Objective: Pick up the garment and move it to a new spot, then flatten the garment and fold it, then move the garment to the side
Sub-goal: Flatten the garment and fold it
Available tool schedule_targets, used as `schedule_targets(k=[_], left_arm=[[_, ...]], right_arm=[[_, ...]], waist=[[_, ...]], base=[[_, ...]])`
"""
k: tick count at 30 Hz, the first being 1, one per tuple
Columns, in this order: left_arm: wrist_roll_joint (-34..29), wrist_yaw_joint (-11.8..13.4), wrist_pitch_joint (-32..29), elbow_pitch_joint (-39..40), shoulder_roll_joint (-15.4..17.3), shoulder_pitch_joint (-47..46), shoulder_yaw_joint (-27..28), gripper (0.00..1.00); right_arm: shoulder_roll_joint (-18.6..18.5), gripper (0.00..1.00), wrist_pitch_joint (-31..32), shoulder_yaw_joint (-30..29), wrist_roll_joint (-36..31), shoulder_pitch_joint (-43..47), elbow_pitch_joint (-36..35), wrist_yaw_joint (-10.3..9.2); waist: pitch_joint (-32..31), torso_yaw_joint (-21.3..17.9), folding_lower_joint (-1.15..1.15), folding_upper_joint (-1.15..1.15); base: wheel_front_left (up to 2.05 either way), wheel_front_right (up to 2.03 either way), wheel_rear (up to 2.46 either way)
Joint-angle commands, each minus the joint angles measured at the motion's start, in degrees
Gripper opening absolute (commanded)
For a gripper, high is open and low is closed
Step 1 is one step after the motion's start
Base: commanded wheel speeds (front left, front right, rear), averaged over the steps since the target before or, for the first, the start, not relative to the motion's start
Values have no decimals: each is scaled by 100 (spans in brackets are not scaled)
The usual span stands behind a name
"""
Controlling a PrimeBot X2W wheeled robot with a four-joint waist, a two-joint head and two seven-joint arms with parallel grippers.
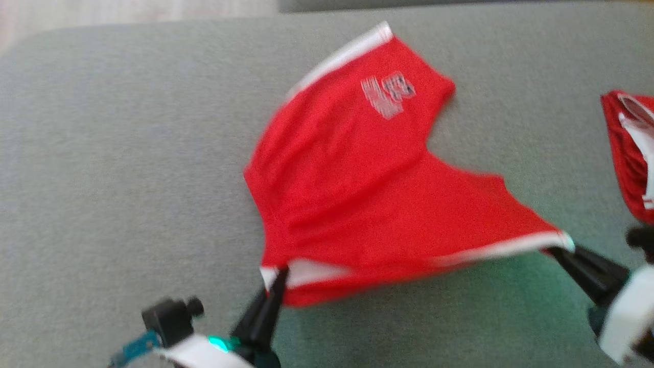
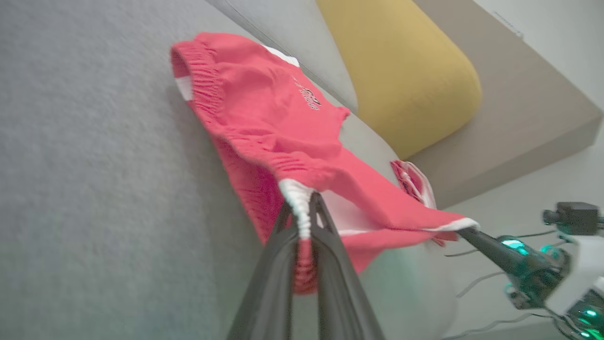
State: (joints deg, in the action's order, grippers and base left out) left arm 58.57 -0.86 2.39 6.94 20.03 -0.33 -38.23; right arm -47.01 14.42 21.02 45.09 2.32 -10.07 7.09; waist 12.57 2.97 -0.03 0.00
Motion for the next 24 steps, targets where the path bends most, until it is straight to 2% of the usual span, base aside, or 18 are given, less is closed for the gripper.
schedule_targets(k=[1,5,10,14,15,18,24], left_arm=[[114,93,-37,522,129,-13,130,0],[324,322,-99,1014,120,62,290,0],[582,580,-381,985,-256,-724,493,0],[589,718,-610,421,-585,-1600,541,0],[589,718,-610,421,-585,-1600,541,0],[629,715,-637,-120,-944,-2113,527,0],[461,663,-196,-1055,-1468,-2841,553,0]], right_arm=[[-345,0,181,-366,83,238,-418,40],[-354,0,674,-1090,99,444,-991,40],[-338,0,1404,-1256,245,-444,-1164,40],[-392,0,2051,-1114,487,-1581,-875,40],[-392,0,2051,-1114,487,-1581,-875,40],[-361,0,2411,-853,540,-2460,-510,40],[-155,0,2706,-244,407,-3835,358,40]], waist=[[-170,219,3,0],[62,343,3,0],[653,662,3,0],[1134,969,3,0],[1134,969,3,0],[1402,1163,3,0],[1713,1463,3,0]], base=[[0,0,0],[0,0,0],[0,0,0],[0,0,0],[0,0,0],[0,0,0],[0,0,0]])
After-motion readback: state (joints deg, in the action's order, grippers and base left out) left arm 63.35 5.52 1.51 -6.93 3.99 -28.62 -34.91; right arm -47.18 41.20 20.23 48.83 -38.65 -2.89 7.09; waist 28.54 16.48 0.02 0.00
